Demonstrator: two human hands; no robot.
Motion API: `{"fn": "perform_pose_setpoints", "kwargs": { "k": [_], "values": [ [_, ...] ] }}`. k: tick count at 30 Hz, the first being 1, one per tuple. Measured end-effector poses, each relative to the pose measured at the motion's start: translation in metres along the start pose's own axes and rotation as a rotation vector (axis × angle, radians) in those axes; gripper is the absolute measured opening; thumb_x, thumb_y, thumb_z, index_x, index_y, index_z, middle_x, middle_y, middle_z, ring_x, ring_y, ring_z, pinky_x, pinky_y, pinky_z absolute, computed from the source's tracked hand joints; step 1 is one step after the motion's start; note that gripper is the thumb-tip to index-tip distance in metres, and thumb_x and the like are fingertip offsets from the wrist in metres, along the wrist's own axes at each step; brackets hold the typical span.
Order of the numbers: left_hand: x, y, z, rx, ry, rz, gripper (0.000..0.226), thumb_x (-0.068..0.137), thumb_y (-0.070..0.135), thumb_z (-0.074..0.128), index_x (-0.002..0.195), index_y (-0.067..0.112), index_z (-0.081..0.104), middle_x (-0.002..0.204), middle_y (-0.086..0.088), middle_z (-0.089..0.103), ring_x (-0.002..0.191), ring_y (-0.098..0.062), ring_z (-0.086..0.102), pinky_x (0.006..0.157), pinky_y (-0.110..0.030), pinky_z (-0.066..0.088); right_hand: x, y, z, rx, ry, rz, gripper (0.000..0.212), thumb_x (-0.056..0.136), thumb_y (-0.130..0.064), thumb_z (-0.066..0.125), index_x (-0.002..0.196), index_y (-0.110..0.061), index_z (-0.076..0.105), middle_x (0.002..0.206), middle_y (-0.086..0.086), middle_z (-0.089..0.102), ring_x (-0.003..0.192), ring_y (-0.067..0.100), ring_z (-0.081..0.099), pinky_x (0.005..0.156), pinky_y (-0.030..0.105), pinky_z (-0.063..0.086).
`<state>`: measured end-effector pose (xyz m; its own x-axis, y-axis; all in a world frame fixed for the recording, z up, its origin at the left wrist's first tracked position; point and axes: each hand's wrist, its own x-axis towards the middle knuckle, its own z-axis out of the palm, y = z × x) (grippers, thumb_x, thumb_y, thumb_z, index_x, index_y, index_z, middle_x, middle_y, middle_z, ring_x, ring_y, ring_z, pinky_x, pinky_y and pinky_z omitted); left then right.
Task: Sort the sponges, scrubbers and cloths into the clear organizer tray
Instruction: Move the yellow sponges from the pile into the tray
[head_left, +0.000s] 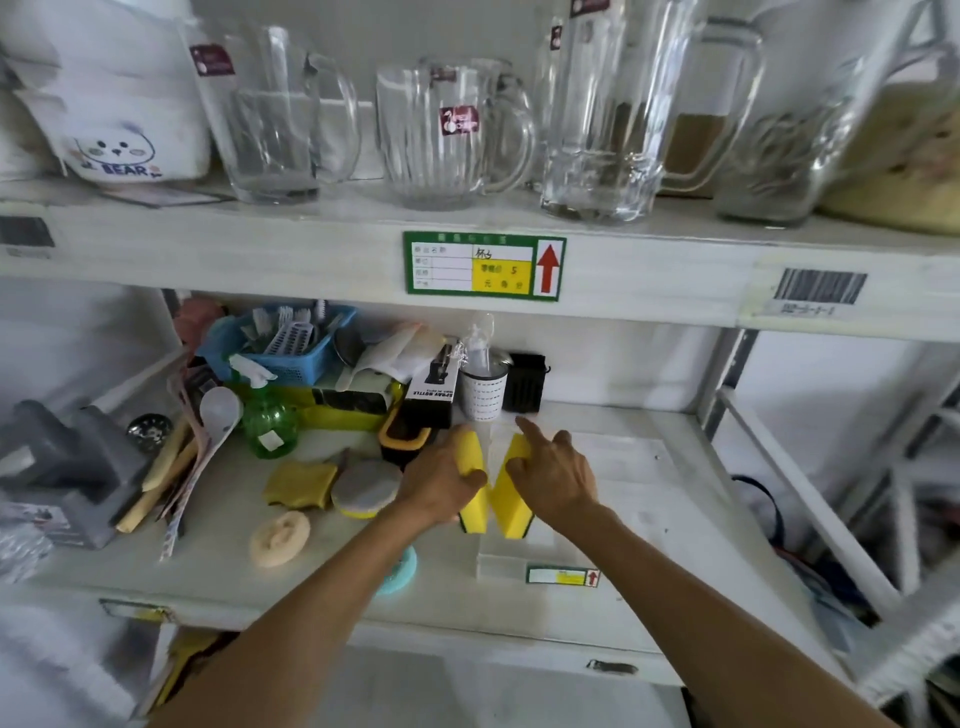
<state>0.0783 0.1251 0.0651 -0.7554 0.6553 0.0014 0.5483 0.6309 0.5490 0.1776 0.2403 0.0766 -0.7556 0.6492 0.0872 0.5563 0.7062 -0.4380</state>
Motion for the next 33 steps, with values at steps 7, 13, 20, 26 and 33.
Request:
{"fn": "perform_pose_setpoints", "kwargs": {
  "k": [7,13,20,26,33],
  "values": [
    [-0.004,0.002,0.017,0.014,-0.079,0.001,0.062,0.066,0.047,0.052,0.121,0.038,0.024,0.124,-0.015,0.052,0.104,-0.041,0.059,0.086,-0.049,0.052,-0.017,0.008,0.001,0.061,0.011,0.059,0.04,0.084,-0.022,0.053,0.123,-0.019,0.044,0.11,0.016,0.045,0.089,0.045,0.062,0.073,0.042,0.051],
    [-0.009,0.001,0.024,0.077,-0.113,0.032,0.055,0.079,0.041,0.059,0.125,0.027,0.033,0.112,-0.014,0.058,0.095,-0.036,0.063,0.075,-0.037,0.051,-0.022,0.011,0.013,0.102,-0.043,0.082,0.03,0.087,-0.02,0.048,0.116,-0.015,0.043,0.106,0.017,0.053,0.092,0.044,0.059,0.077,0.043,0.049],
    [-0.016,-0.002,0.037,-0.084,-0.154,0.045,0.052,0.07,0.032,0.061,0.115,0.024,0.037,0.111,-0.017,0.055,0.091,-0.036,0.062,0.074,-0.042,0.054,-0.025,0.008,0.027,0.007,-0.059,0.078,0.019,0.089,-0.012,0.041,0.108,-0.014,0.041,0.103,0.016,0.05,0.088,0.044,0.061,0.073,0.045,0.053],
    [-0.01,-0.004,0.05,-0.014,-0.164,0.023,0.054,0.076,0.029,0.067,0.121,0.018,0.039,0.118,-0.018,0.052,0.102,-0.039,0.059,0.075,-0.037,0.047,-0.03,0.008,0.039,-0.097,-0.06,0.023,0.025,0.088,-0.003,0.049,0.105,-0.015,0.037,0.102,0.014,0.048,0.079,0.043,0.063,0.064,0.046,0.056],
    [-0.009,-0.007,0.055,0.0,-0.22,0.033,0.055,0.077,0.028,0.066,0.123,0.014,0.039,0.114,-0.02,0.055,0.101,-0.039,0.059,0.074,-0.04,0.048,-0.029,0.018,0.049,-0.016,-0.075,0.017,0.013,0.094,-0.014,0.043,0.106,-0.016,0.04,0.101,0.013,0.049,0.082,0.043,0.062,0.072,0.048,0.055]
  ]
}}
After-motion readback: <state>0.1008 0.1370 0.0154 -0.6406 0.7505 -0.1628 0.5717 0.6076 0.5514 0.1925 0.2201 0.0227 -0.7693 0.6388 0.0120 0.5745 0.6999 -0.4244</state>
